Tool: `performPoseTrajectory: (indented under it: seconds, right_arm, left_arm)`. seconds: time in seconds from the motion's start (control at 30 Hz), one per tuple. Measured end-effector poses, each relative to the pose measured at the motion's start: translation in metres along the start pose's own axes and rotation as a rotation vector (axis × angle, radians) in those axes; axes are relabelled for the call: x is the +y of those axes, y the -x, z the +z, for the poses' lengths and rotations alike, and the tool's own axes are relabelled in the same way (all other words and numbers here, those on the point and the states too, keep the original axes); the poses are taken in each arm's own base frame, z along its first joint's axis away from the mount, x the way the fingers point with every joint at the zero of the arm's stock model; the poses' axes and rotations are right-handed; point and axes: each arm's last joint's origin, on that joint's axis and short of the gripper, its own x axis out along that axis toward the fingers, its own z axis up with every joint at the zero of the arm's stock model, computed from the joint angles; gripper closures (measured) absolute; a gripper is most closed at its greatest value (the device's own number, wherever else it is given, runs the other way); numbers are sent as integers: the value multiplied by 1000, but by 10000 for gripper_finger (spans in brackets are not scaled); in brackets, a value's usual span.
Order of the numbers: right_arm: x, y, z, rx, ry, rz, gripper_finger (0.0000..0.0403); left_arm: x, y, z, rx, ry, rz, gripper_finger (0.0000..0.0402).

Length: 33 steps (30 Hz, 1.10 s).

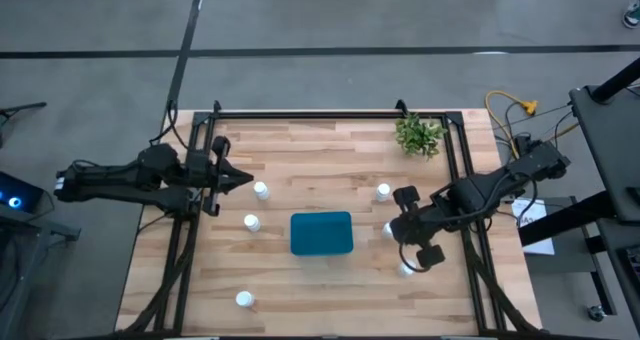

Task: Pick and place pill bottles into a basket
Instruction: Put the medicine bottle into the blue bin

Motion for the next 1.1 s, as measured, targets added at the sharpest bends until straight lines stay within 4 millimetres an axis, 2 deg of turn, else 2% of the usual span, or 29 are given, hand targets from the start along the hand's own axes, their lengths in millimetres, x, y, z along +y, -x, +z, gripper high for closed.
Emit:
performPoseTrajectory:
  seconds: [0.1,0.33,0.67,0.87,1.1]
  right_arm:
    - [-2,4,-5,-10,-7,-8,380]
    - [-5,2,-14,0,-3,-46,381]
    - [-12,-17,-21,57,-16,-82,375]
    - [-15,-21,-17,16,5,-70,336]
    - [-21,-27,-20,39,-16,-80,262]
  left_arm:
    - [0,6,-2,-15,4,0,402]
    - [-1,22,-23,-46,-23,17,402]
    - [-3,44,-31,-142,-28,18,402]
    - [-3,51,-33,-176,-30,19,402]
    - [-3,54,-33,-191,-31,19,402]
